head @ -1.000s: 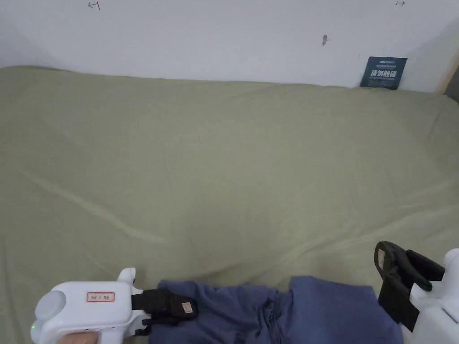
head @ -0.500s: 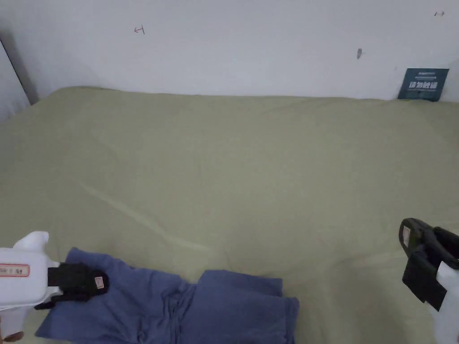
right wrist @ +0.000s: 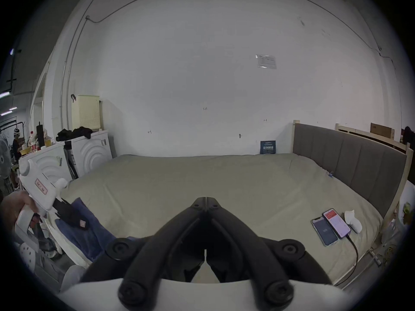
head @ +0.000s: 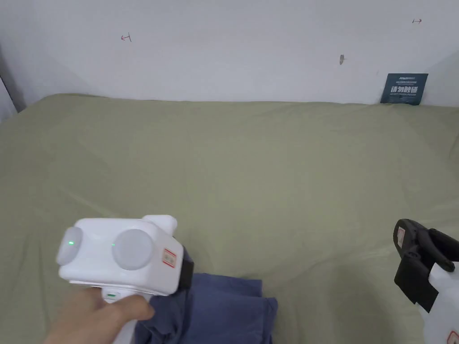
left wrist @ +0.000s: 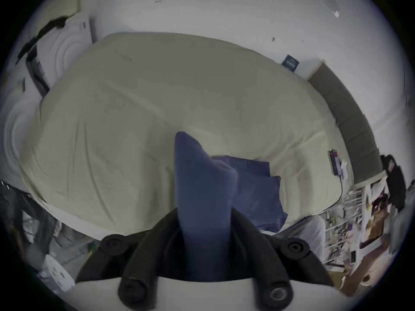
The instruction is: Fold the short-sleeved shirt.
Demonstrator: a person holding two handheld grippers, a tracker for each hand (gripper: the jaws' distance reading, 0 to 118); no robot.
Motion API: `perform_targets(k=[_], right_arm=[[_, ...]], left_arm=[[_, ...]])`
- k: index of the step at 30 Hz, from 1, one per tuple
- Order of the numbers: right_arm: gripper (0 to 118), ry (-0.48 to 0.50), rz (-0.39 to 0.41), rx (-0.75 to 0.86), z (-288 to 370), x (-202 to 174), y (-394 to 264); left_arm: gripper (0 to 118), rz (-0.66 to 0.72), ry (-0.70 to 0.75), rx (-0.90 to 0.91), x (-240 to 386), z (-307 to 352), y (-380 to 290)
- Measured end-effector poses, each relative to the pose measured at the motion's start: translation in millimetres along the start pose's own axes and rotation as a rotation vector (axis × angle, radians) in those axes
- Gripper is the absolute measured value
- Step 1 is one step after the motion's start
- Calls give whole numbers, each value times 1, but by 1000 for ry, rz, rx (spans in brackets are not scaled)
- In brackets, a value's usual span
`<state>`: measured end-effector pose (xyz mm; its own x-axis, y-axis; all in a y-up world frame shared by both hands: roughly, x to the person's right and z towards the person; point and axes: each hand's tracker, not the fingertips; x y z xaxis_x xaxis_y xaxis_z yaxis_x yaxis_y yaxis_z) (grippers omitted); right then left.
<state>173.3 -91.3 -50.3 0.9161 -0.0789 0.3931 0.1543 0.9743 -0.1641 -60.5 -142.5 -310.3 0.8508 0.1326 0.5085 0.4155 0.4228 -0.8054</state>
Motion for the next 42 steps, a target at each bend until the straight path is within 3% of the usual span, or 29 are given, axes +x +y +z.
perform_targets(k=[4,8,9,11,12,14,16,17,18,19,20,26,29,33,36,39,42], right_arm=[[1,-24,-24,-17,4,11,-4],[1,-39,-28,-43,10,18,-10],[1,-41,-24,-47,12,20,-12],[1,-54,-25,-57,13,23,-14],[1,-55,-30,-60,13,25,-15],[1,-61,-43,-67,10,27,-17],[1,-56,-63,-76,6,27,-20],[1,-50,-67,-82,4,26,-21],[1,-47,-64,-87,3,25,-22],[1,-44,-58,-92,2,22,-24],[1,-41,-57,-95,1,21,-25],[1,-26,-62,-130,-3,15,-31],[1,-20,-69,-154,-4,15,-36],[1,-7,-92,-207,-9,17,-47],[1,24,-113,-253,-18,13,-55],[1,132,-162,-312,-35,0,-61],[1,331,-257,-438,-69,-18,-74]], left_arm=[[8,-52,4,-43,47,-41,-5],[11,-83,-113,-45,73,-75,-8],[26,-74,-114,-27,74,-73,-9],[110,-73,-131,-33,70,-68,-8],[117,-57,-150,-22,65,-62,-9],[110,13,-221,43,47,-44,-9],[102,88,-413,103,22,-36,-12],[85,133,-469,100,12,-40,-13],[57,159,-509,60,3,-44,-15],[19,193,-522,20,-2,-52,-18],[0,200,-545,3,-6,-59,-21],[0,279,-739,-124,-4,-129,-41],[0,212,-649,-174,2,-161,-50],[0,310,-750,-150,-9,-169,-54],[0,235,-701,-145,-9,-155,-50],[0,198,-701,-111,-22,-125,-44],[0,204,-692,-39,-53,-92,-38]])
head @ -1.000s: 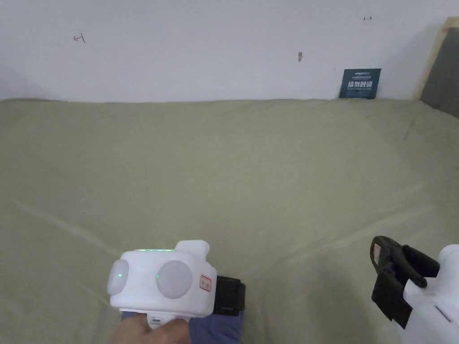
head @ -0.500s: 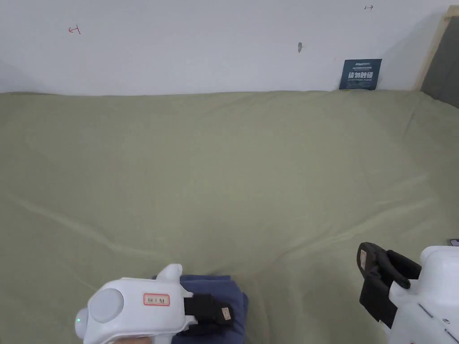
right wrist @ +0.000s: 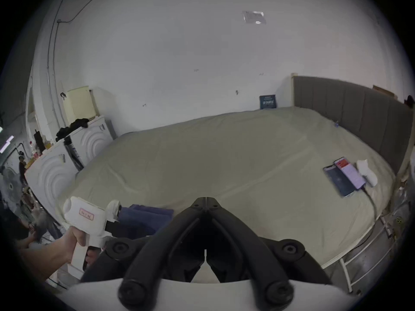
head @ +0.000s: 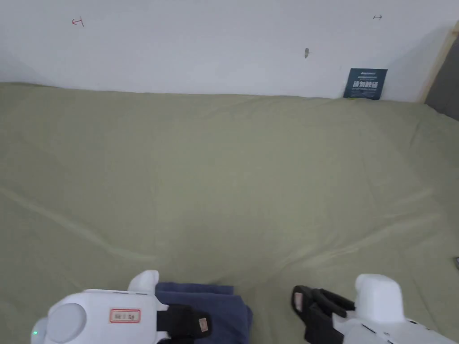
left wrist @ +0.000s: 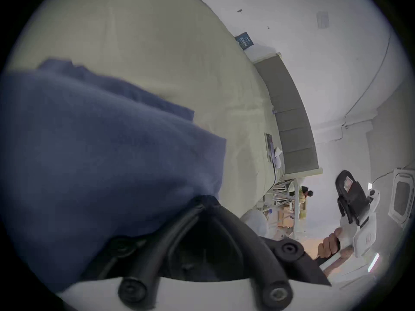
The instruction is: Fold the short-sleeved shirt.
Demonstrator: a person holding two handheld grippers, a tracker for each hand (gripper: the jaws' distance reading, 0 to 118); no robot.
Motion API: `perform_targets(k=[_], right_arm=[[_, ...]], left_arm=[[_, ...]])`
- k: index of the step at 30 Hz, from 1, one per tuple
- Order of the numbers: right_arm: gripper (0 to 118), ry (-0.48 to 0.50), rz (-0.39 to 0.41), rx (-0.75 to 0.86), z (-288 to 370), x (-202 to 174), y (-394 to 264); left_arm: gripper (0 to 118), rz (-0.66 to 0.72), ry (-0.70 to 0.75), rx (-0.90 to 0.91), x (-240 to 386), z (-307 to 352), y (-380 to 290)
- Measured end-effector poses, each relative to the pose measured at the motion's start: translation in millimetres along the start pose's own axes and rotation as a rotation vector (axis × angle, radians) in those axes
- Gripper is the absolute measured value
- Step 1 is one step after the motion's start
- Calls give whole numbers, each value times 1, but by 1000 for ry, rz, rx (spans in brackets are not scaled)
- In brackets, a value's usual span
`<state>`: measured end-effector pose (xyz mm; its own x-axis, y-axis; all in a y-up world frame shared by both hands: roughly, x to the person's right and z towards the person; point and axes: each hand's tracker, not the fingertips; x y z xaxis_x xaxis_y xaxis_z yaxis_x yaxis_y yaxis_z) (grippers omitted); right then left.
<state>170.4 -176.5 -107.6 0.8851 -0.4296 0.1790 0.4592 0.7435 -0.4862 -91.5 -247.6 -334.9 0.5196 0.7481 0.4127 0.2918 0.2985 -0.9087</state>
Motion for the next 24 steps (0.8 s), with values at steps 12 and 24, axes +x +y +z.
perform_targets(k=[12,24], right_arm=[[1,472,-510,-429,-162,70,-95],[1,595,-634,-409,-162,83,-98]], left_arm=[[0,79,203,100,-88,82,24],[118,144,-187,-58,-118,18,23]])
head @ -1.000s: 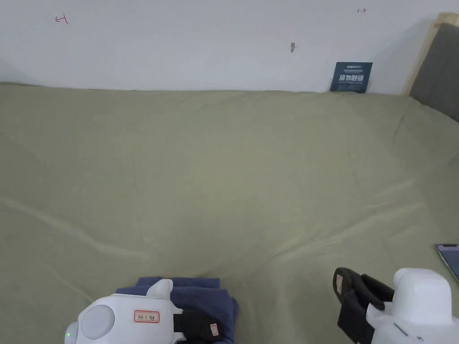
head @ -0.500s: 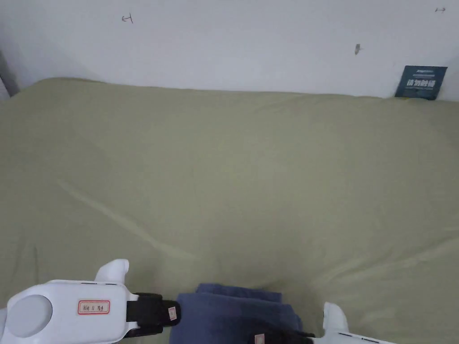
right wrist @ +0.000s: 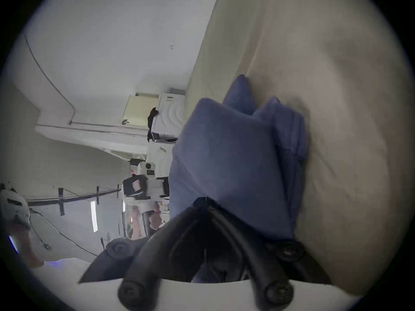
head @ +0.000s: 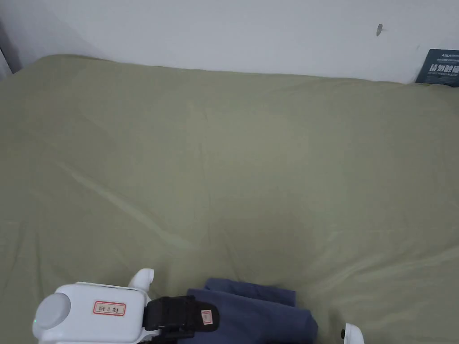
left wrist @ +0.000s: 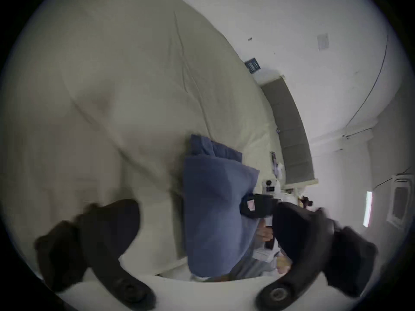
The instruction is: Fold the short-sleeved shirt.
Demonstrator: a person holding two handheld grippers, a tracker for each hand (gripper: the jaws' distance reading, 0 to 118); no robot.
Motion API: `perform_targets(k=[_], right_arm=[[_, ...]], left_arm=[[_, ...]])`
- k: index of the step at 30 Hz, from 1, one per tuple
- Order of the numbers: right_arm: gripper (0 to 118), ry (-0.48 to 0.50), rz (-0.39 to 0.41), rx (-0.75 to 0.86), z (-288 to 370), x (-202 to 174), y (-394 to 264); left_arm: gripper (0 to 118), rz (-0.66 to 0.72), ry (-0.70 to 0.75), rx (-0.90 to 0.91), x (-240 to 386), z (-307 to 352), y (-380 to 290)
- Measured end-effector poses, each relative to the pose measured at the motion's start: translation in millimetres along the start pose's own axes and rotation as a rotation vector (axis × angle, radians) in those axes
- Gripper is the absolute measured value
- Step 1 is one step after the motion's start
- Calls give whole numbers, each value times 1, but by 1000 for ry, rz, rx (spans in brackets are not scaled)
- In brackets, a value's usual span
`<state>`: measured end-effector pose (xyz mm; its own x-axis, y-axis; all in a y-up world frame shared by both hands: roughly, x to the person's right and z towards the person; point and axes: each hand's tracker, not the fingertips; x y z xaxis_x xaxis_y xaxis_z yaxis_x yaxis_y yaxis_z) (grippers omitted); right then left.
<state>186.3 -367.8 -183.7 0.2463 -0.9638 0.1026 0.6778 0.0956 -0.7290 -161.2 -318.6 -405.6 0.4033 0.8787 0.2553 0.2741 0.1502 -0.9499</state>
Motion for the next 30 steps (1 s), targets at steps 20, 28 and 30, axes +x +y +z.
perform_targets(k=[20,28,30], right_arm=[[1,-206,263,221,64,-112,28],[1,-228,258,256,54,-113,48],[1,-235,263,255,50,-113,53]], left_arm=[[28,6,366,128,-49,244,97],[28,96,429,190,-93,331,127],[28,115,467,173,-97,331,131]])
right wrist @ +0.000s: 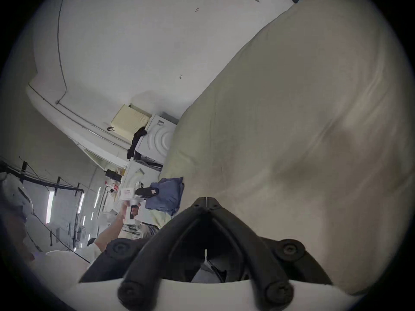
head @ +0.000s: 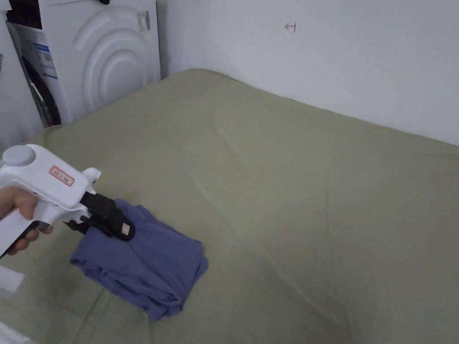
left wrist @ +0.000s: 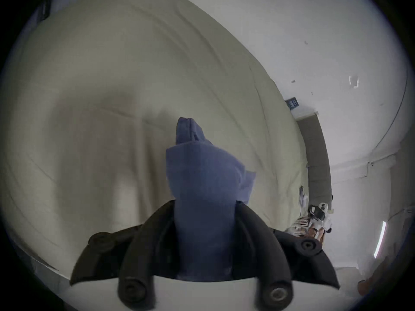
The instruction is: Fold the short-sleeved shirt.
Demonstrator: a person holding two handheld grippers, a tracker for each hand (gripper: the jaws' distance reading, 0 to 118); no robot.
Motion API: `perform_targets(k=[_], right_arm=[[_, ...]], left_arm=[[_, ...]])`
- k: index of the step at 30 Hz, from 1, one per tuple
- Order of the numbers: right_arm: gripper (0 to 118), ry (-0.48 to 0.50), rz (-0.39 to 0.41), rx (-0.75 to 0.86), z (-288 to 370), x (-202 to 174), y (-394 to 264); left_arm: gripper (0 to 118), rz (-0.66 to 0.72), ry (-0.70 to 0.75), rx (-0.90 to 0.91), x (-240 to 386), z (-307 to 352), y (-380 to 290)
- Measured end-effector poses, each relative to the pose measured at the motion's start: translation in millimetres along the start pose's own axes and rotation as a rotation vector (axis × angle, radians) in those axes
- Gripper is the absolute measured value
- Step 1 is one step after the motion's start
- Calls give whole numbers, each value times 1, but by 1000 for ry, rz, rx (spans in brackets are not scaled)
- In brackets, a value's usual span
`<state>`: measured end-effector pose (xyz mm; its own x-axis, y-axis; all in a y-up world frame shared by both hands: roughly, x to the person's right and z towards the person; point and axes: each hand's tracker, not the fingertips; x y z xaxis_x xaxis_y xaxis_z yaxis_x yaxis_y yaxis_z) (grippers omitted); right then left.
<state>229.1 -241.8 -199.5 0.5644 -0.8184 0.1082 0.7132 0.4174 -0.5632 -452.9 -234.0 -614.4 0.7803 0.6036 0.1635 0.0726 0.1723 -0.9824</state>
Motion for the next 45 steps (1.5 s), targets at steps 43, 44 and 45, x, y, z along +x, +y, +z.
perform_targets(k=[43,44,45], right_arm=[[1,-683,850,692,121,-148,-3],[1,-684,849,690,122,-149,-3],[1,-672,843,691,124,-149,-2]], left_arm=[[0,-732,295,1030,498,-91,-287],[0,-732,300,1030,499,-92,-287],[0,-738,310,1027,498,-92,-287]])
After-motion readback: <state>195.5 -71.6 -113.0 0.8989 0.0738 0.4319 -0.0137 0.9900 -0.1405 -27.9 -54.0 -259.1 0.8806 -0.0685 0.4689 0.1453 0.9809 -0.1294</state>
